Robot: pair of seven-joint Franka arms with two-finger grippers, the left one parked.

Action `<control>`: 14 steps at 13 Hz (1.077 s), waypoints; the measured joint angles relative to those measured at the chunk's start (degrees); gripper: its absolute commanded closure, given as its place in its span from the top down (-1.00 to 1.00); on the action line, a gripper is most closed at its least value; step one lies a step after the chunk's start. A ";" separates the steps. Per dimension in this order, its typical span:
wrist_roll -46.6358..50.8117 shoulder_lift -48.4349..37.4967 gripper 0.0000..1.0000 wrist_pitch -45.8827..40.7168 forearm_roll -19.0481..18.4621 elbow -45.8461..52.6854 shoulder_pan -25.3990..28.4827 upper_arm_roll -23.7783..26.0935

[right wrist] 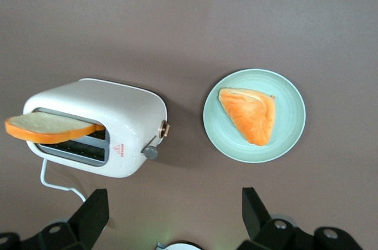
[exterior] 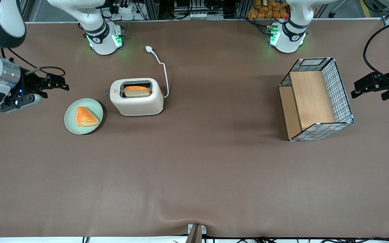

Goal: Press toaster button with right arm
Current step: 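Lift the right gripper off the lever and pull it back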

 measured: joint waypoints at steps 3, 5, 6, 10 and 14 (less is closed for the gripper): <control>1.81 -1.78 1.00 1.03 -2.88 0.40 0.61 0.28; 2.06 -1.86 1.00 1.25 -3.66 2.96 0.37 -1.31; 2.06 -1.81 1.00 1.25 -3.73 4.54 0.13 -2.45; 7.54 0.72 1.00 -4.37 -3.74 13.25 -0.90 -3.81; 10.91 2.63 1.00 -7.52 -3.79 17.62 -1.86 -3.78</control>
